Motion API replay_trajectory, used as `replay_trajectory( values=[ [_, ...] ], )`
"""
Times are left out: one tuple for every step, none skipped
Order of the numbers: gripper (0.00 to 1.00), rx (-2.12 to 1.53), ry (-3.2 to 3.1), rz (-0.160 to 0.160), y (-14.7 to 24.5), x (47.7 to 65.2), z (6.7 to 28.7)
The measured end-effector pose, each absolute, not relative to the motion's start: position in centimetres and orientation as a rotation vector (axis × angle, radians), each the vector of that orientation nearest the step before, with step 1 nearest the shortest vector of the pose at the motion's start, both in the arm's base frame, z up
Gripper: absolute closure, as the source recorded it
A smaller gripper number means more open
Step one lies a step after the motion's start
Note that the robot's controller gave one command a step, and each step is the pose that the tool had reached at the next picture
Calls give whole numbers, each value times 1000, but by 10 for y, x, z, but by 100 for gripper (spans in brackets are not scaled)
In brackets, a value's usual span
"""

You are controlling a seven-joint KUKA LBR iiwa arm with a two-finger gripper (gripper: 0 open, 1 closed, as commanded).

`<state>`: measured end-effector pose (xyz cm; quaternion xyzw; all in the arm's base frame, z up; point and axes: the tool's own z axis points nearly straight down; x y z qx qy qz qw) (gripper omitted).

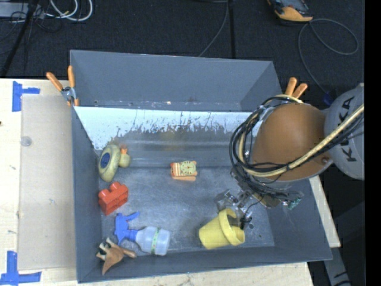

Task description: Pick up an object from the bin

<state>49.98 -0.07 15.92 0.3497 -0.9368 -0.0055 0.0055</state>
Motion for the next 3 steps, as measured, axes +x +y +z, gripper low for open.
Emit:
replay_trajectory(
  values=[
    [100, 1085, -2960, -3, -2, 504, 151],
    [100, 1061, -2933, -25, 0, 497, 154],
    [100, 1063, -2973, -1, 2, 505, 163]
  ],
)
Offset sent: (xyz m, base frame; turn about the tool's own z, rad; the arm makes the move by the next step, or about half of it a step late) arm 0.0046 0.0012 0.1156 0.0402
